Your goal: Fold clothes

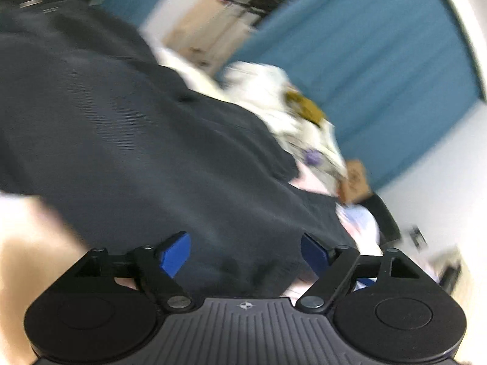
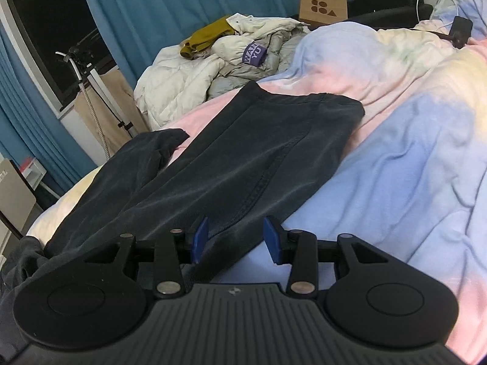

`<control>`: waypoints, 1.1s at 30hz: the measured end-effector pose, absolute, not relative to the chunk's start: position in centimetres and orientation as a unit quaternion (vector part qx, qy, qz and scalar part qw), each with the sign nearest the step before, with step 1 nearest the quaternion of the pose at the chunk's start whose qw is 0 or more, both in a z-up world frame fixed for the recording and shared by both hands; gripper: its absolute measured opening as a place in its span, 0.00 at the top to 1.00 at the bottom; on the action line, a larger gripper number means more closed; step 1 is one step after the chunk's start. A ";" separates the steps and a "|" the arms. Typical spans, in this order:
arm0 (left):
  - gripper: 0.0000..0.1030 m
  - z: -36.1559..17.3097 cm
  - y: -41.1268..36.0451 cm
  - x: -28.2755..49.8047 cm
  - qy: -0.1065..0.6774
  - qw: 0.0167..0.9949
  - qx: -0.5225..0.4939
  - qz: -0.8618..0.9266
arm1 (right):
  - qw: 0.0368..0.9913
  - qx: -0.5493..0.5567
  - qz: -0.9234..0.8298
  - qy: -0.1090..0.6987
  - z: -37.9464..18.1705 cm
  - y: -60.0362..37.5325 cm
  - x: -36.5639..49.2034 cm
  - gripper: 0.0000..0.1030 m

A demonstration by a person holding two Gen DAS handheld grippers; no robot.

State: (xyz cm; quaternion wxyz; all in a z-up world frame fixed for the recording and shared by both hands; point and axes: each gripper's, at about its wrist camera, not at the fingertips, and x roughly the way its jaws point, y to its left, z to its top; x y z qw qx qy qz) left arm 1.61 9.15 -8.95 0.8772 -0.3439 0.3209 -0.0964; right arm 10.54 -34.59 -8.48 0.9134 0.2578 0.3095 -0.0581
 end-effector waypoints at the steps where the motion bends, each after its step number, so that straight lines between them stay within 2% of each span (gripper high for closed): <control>1: 0.20 -9.1 10.1 1.4 0.326 0.869 -0.364 -0.077 | 0.912 0.264 -0.057 0.309 -8.6 -34.7 10.7 0.58; 7: 0.21 -11.3 17.0 -2.2 0.301 0.799 -0.518 0.057 | 0.901 0.303 -0.057 0.305 -9.3 -35.8 11.3 0.58; 15: 0.21 -12.3 22.6 -5.5 0.215 0.751 -0.596 0.184 | 0.888 0.339 -0.062 0.304 -10.3 -36.7 12.1 0.58; 18: 0.31 -13.1 23.9 -5.8 0.197 0.736 -0.611 0.218 | 0.890 0.335 -0.067 0.303 -10.5 -36.7 12.5 0.58; 19: 0.36 -13.3 24.3 -5.9 0.190 0.730 -0.615 0.229 | 0.891 0.331 -0.070 0.302 -10.6 -36.7 12.7 0.58; 21: 0.52 -13.5 25.2 -6.1 0.178 0.724 -0.618 0.249 | 0.894 0.324 -0.076 0.300 -10.7 -36.6 13.0 0.58; 22: 0.67 -13.3 25.4 -6.0 0.179 0.725 -0.614 0.254 | 0.896 0.320 -0.078 0.299 -10.8 -36.6 13.2 0.58; 23: 0.77 -13.0 25.7 -6.0 0.179 0.727 -0.610 0.259 | 0.897 0.315 -0.080 0.299 -10.9 -36.6 13.4 0.58; 25: 0.89 -12.2 26.4 -6.2 0.184 0.732 -0.600 0.264 | 0.903 0.298 -0.083 0.297 -11.1 -36.6 13.9 0.58; 33: 0.94 -4.3 28.4 -10.2 0.191 0.766 -0.563 0.245 | 0.924 0.239 -0.078 0.289 -11.5 -36.6 15.2 0.58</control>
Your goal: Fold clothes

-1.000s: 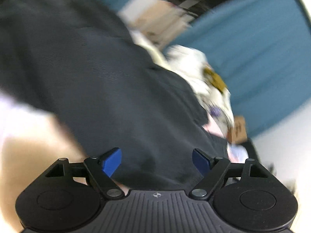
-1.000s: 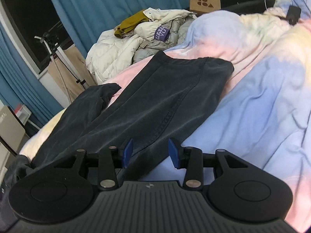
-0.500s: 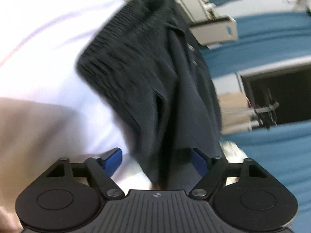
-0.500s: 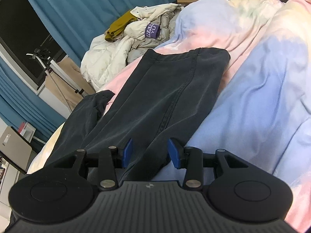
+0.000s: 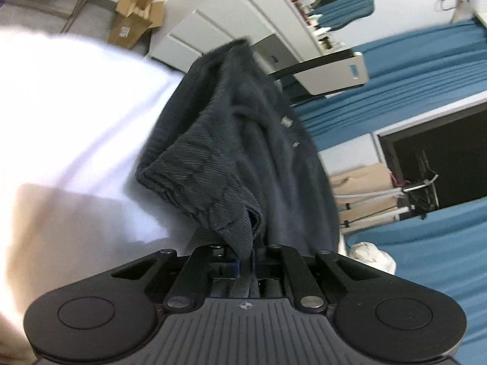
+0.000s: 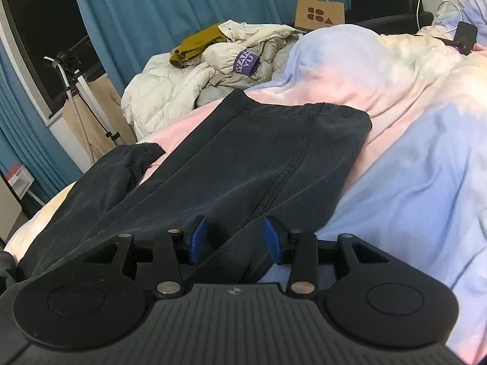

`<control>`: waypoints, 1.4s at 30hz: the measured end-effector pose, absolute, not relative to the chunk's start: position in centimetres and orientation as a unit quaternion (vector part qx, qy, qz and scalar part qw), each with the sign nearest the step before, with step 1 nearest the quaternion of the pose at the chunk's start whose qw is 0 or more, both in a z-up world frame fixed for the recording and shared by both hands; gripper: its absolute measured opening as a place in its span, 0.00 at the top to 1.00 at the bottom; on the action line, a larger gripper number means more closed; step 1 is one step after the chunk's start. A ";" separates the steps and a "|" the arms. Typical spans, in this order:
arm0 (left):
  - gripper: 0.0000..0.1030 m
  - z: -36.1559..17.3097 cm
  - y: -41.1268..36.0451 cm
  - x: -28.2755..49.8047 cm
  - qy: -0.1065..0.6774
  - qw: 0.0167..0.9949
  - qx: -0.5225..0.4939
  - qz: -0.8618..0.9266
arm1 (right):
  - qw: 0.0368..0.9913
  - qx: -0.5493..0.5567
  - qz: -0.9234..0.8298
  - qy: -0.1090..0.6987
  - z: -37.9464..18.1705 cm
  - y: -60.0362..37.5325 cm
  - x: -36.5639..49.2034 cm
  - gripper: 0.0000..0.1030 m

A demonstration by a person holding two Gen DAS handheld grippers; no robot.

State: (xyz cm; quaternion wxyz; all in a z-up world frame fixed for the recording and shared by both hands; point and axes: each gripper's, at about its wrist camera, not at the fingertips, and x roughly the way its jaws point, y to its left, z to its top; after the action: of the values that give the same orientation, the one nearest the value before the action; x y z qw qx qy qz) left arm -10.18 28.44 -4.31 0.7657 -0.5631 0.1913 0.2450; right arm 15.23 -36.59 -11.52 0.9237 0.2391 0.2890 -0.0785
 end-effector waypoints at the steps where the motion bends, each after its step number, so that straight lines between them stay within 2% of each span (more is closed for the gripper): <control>1: 0.94 -3.2 28.9 -10.9 0.192 0.768 -0.561 0.242 | 0.925 0.238 -0.078 0.287 -11.5 -36.7 15.2 0.58; 8: 0.95 2.2 33.9 -17.3 0.232 0.771 -0.539 0.247 | 0.923 0.251 -0.079 0.282 -11.4 -37.2 15.1 0.58; 14: 0.93 -0.5 34.9 -20.7 0.327 0.744 -0.529 0.247 | 0.925 0.232 -0.083 0.288 -11.4 -36.9 15.1 0.58; 18: 0.90 -1.9 35.2 -22.4 0.338 0.732 -0.544 0.231 | 0.930 0.206 -0.084 0.292 -11.4 -36.4 15.2 0.57; 19: 0.87 -1.7 35.1 -22.6 0.340 0.735 -0.542 0.226 | 0.931 0.205 -0.084 0.292 -11.4 -36.3 15.2 0.56; 20: 0.78 -1.3 34.9 -23.0 0.340 0.740 -0.536 0.221 | 0.931 0.207 -0.084 0.290 -11.3 -36.3 15.2 0.56; 24: 0.61 1.2 33.4 -24.4 0.329 0.779 -0.490 0.210 | 0.930 0.221 -0.090 0.280 -11.0 -36.4 14.9 0.55; 26: 0.39 2.8 32.2 -25.2 0.322 0.799 -0.462 0.211 | 0.932 0.219 -0.092 0.274 -10.7 -36.2 14.7 0.55; 32: 0.26 6.9 26.9 -24.1 0.305 0.858 -0.358 0.208 | 0.945 0.199 -0.071 0.251 -9.2 -34.8 14.0 0.55; 42: 0.24 9.0 14.6 -14.1 0.287 0.929 -0.212 0.099 | 0.955 0.168 0.028 0.242 -7.3 -30.3 12.5 0.55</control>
State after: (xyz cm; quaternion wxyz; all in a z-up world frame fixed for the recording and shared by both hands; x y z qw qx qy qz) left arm -14.13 14.59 8.99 0.9289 -0.2115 0.2873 0.0993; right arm 12.50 -30.26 -7.28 0.9553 0.1684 0.2416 0.0275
